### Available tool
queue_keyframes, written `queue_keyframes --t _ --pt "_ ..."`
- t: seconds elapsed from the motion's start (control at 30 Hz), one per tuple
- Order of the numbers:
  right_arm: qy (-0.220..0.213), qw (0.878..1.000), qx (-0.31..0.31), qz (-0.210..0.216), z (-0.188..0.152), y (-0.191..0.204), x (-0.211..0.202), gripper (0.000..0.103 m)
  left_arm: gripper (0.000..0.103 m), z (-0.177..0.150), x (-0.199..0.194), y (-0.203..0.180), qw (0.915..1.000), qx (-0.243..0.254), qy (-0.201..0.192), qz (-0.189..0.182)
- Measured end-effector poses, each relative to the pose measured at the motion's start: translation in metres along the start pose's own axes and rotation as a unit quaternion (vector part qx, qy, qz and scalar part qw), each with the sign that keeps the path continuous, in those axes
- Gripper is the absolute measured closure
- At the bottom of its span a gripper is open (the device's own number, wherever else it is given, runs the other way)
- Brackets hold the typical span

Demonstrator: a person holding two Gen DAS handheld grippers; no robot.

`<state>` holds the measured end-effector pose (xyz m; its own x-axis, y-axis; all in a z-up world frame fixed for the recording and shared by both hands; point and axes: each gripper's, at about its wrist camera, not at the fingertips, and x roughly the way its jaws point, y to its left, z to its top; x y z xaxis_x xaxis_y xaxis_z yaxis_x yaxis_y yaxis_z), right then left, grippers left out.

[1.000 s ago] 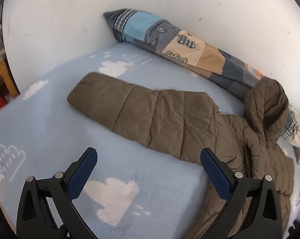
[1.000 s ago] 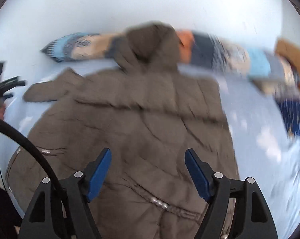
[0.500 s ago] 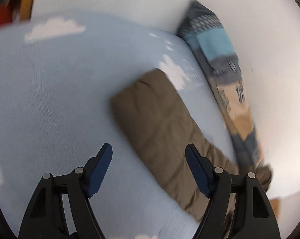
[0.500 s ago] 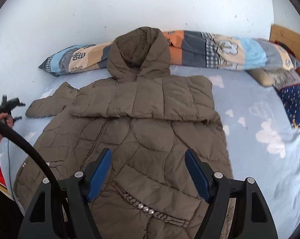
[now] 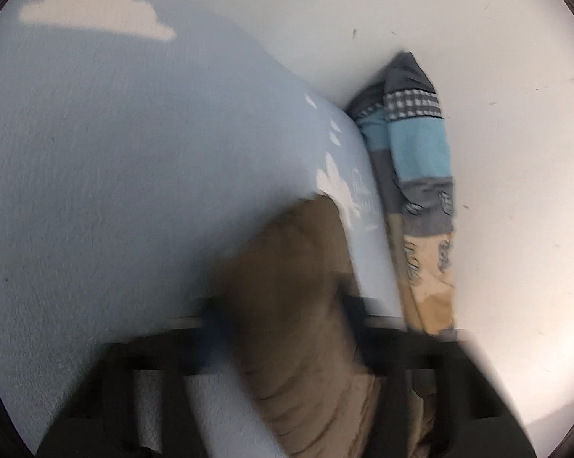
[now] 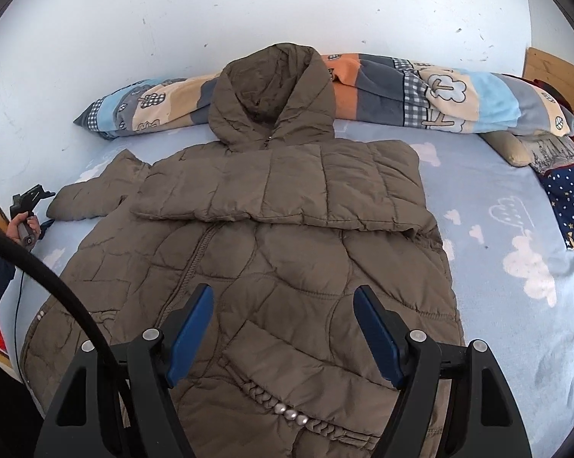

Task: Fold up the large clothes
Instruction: 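Grasp the sleeve cuff with the left gripper and lift it, then fold the held sleeve over the jacket front with the left gripper, release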

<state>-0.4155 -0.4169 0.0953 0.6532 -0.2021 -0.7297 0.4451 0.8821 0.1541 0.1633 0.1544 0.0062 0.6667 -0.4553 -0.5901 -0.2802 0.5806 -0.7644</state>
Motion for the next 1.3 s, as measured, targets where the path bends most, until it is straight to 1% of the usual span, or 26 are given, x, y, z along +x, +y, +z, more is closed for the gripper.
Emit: queue_keyframes --t 0.03,0.1,0.23,0.3,0.37,0.47,0.57,0.7,0.8,0.9,0.93,0.97,1.03,1.13,1.17,1.2,1.27,1.3 --pt "0.001 1.000 0.002 0.000 0.000 -0.001 0.001 0.023 0.083 0.000 0.001 -0.003 1.0000 -0.002 0.004 -0.003" --pt "0.002 1.000 0.006 0.001 0.000 -0.002 0.000 0.023 0.084 -0.001 -0.007 -0.015 0.9999 0.013 -0.006 -0.006" --pt "-0.015 1.000 0.013 0.001 0.004 -0.007 -0.012 0.023 0.085 -0.005 -0.027 -0.042 0.9987 0.049 -0.008 -0.014" --pt "-0.024 0.999 0.020 0.004 0.005 -0.010 -0.018 0.023 0.085 -0.008 -0.040 -0.057 0.9975 0.069 -0.010 -0.012" --pt "-0.031 0.999 0.025 0.008 0.006 -0.012 -0.024 0.023 0.085 -0.013 -0.054 -0.074 0.9959 0.088 -0.009 -0.019" --pt "-0.044 0.999 0.029 0.002 0.009 -0.017 -0.034 0.023 0.085 -0.024 -0.077 -0.105 0.9927 0.117 -0.009 -0.029" --pt "-0.059 0.997 0.049 0.001 0.012 -0.027 -0.046 0.023 0.085 -0.038 -0.100 -0.141 0.9881 0.148 -0.007 -0.042" --pt "-0.075 0.993 0.090 0.008 0.013 -0.047 -0.063 0.023 0.085 -0.065 -0.131 -0.198 0.9786 0.193 -0.003 -0.071" --pt "-0.091 0.990 0.106 0.000 0.013 -0.061 -0.076 0.023 0.085 -0.096 -0.156 -0.247 0.9688 0.229 0.003 -0.095" --pt "-0.105 0.988 0.117 -0.008 0.013 -0.072 -0.089 0.023 0.085 -0.135 -0.178 -0.298 0.9556 0.271 0.012 -0.116" --pt "-0.109 0.987 0.120 -0.008 0.012 -0.075 -0.092 0.023 0.085 -0.154 -0.188 -0.318 0.9497 0.286 0.017 -0.127" --pt "-0.115 0.986 0.123 -0.008 0.012 -0.079 -0.097 0.023 0.085 -0.166 -0.193 -0.330 0.9459 0.294 0.022 -0.136" --pt "-0.125 0.984 0.128 -0.010 0.011 -0.084 -0.106 0.023 0.085 -0.200 -0.205 -0.361 0.9360 0.316 0.030 -0.153" --pt "-0.137 0.981 0.135 -0.015 0.009 -0.093 -0.117 0.023 0.085 -0.257 -0.213 -0.397 0.9212 0.343 0.053 -0.176" --pt "-0.140 0.980 0.139 -0.016 0.008 -0.097 -0.121 0.023 0.085 -0.279 -0.214 -0.406 0.9160 0.351 0.067 -0.183" --pt "-0.145 0.979 0.145 -0.019 0.007 -0.102 -0.125 0.023 0.085 -0.296 -0.213 -0.413 0.9116 0.357 0.078 -0.188" --pt "-0.148 0.976 0.156 -0.016 0.004 -0.109 -0.131 0.023 0.085 -0.342 -0.208 -0.423 0.9006 0.378 0.099 -0.191" --pt "-0.152 0.975 0.163 -0.016 0.003 -0.113 -0.134 0.023 0.085 -0.370 -0.203 -0.427 0.8936 0.389 0.115 -0.193"
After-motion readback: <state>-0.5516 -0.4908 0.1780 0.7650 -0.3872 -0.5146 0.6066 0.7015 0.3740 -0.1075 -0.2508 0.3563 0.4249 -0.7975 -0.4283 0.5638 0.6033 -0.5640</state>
